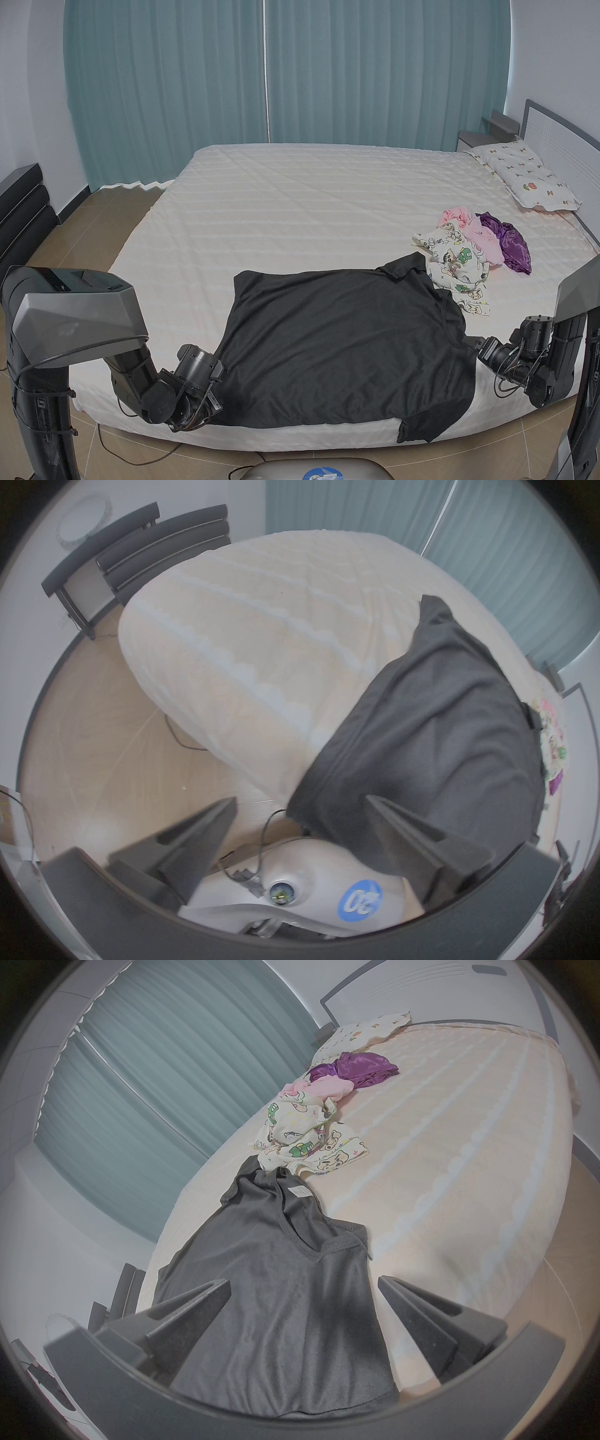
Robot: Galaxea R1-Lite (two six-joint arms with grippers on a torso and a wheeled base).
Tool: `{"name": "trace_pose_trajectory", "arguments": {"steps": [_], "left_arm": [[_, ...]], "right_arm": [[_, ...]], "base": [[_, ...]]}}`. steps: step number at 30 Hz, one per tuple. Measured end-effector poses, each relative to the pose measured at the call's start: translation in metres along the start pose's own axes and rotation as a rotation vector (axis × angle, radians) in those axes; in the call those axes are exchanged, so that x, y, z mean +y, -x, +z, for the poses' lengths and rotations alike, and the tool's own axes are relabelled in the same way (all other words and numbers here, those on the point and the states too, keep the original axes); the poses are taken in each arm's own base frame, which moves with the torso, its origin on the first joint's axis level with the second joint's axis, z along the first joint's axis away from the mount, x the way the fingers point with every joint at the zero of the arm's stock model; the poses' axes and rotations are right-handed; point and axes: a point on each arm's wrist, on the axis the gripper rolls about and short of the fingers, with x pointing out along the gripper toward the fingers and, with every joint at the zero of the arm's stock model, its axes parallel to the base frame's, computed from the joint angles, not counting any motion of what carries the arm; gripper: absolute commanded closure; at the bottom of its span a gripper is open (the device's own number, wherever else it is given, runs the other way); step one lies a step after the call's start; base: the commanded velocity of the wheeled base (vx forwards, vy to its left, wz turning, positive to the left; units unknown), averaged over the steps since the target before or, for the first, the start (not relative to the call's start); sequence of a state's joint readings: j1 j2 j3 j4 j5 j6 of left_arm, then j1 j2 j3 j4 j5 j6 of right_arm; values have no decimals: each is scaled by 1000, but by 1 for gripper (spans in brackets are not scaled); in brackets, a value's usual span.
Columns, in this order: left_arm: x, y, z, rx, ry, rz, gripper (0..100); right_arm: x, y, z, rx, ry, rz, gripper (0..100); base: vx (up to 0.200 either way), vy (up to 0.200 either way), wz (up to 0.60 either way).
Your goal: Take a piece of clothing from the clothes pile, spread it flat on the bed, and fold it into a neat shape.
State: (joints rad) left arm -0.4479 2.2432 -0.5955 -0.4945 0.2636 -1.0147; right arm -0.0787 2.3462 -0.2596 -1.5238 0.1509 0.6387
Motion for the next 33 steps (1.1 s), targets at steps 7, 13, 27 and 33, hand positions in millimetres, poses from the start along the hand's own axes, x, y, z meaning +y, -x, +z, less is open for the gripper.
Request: {"name": "trace_pose_trajectory", "arguments": {"steps": [7,13,27,33], "left_arm": [[-7,6,28,-28,100,-177,0],[-22,8,61,-90,141,-246,0],[-52,6,109,-18,217,-372,0],[-52,6,113,-17,266,-377,0]], "right_arm": [[-4,-1,-1,35,24,12,0],[-7,-5,-2,55,29,36,0],[-1,-24,3,35,46,78,0],[1,-27,5,23,49,87,0]], "base": [[0,0,0],[0,0,0],[0,0,0],[200,0,0]]}}
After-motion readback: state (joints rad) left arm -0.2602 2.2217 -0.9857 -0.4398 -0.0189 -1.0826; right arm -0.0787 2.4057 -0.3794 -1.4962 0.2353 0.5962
